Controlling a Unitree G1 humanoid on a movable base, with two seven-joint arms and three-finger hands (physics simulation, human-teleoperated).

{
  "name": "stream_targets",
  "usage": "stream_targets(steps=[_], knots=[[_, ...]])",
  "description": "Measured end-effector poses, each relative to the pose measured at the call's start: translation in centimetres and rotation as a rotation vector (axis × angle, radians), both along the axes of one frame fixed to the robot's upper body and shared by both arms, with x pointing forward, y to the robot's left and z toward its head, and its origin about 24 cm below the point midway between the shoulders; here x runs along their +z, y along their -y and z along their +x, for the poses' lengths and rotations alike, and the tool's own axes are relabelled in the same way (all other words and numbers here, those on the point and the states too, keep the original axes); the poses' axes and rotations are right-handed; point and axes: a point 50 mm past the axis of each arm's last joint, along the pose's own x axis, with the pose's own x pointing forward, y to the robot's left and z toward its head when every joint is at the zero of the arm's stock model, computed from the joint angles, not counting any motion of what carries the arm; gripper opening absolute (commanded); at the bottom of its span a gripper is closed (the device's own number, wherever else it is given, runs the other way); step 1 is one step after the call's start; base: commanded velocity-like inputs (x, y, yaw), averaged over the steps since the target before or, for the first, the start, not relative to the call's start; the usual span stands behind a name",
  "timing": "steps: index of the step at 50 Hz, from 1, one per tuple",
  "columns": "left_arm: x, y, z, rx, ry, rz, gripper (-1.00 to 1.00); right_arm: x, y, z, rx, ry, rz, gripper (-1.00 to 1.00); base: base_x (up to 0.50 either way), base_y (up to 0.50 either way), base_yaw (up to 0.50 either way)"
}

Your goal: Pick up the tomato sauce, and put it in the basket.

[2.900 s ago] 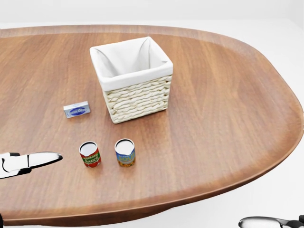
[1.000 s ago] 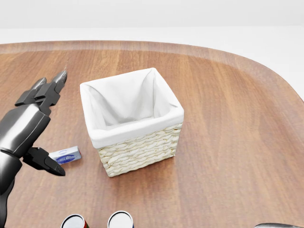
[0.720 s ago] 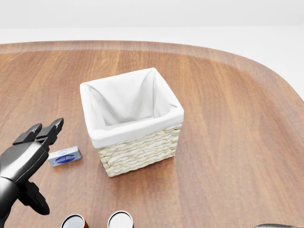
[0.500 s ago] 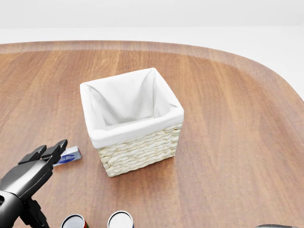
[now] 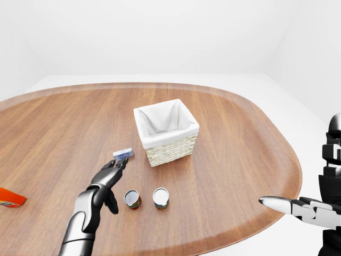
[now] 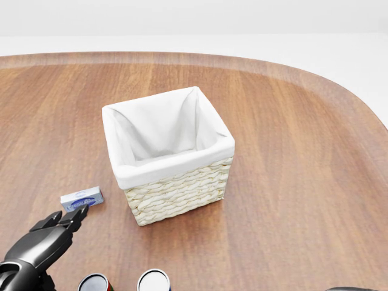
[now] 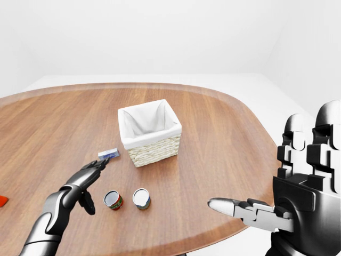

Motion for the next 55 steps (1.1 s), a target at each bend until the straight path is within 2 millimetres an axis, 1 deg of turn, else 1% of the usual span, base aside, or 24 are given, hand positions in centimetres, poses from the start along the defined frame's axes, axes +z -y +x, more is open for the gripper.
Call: stream_targets(steps=[24,38,55], knots=[[-3.6,0.5,0.4,-0.015,-0.06,0.089,1.0,0.0,0.2,-0.1,-0.004,-0.008,0.004,1.0,0.0,0.0,0.0],[-4.5,1.1,0.7,-0.034,-0.053,0.116,1.0,0.0,0.1,0.0,-0.003,-0.006,0.005,1.0,0.0,0.0,0.0],[-5.0,2.2,0.3,-0.071,-0.05,0.127,1.0,0.0,0.1,0.0,-0.001,0.0,0.006,1.0,0.0,0.0,0.0]])
